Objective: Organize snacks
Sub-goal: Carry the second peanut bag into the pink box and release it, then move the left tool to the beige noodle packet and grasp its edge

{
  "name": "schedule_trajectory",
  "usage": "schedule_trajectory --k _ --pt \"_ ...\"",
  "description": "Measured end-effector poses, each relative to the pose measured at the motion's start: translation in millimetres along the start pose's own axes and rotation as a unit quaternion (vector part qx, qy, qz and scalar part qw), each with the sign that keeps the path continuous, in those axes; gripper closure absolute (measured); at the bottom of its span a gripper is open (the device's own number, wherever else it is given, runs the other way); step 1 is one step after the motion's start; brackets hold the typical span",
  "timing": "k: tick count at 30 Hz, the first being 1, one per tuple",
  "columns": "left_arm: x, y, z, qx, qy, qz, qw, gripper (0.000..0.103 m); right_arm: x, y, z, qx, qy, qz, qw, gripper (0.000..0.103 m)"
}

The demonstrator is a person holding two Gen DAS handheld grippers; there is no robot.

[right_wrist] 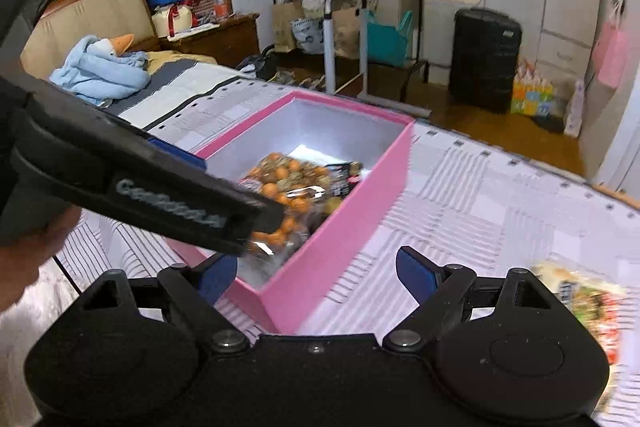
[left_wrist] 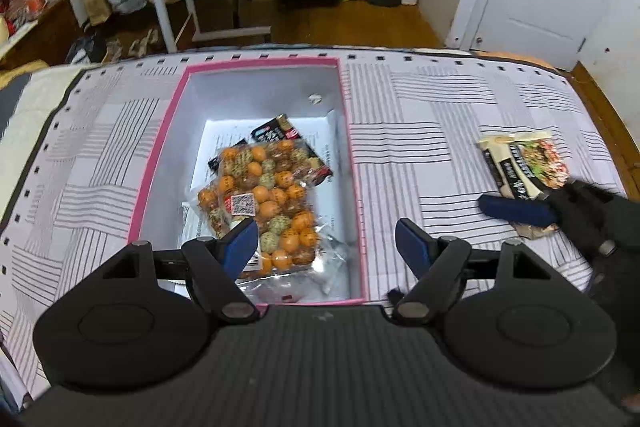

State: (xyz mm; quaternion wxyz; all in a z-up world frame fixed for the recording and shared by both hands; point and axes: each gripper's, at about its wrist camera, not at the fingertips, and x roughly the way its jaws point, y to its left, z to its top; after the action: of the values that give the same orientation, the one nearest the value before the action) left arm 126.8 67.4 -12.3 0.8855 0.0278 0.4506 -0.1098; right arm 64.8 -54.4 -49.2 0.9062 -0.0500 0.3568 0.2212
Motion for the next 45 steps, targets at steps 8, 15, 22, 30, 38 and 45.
schedule_trajectory --k 8,15,22,30,38,45 --pt "-29 -30 1 0.031 -0.024 -0.018 0.9990 0.027 -54 -35 -6 0.001 -0.027 -0.044 0.999 0.012" --pt "-28 -69 4 0.057 -0.030 -0.030 0.9975 0.026 -74 -65 -30 -0.007 -0.040 -0.091 0.995 0.011" --pt "-3 -105 9 0.047 -0.017 -0.061 0.9969 0.026 -73 -109 -54 0.037 -0.024 -0.116 0.992 0.010" --pt "68 -147 12 0.046 0.029 -0.084 0.9949 0.017 -52 -145 -83 0.017 -0.046 -0.100 0.994 0.005" --pt "147 -175 13 0.038 0.039 -0.111 0.9923 0.017 4 -193 -116 0.046 0.026 -0.118 0.992 0.005" --pt "187 -188 10 -0.015 0.052 -0.159 0.9859 0.017 26 -230 -142 0.025 0.082 -0.106 0.991 0.005"
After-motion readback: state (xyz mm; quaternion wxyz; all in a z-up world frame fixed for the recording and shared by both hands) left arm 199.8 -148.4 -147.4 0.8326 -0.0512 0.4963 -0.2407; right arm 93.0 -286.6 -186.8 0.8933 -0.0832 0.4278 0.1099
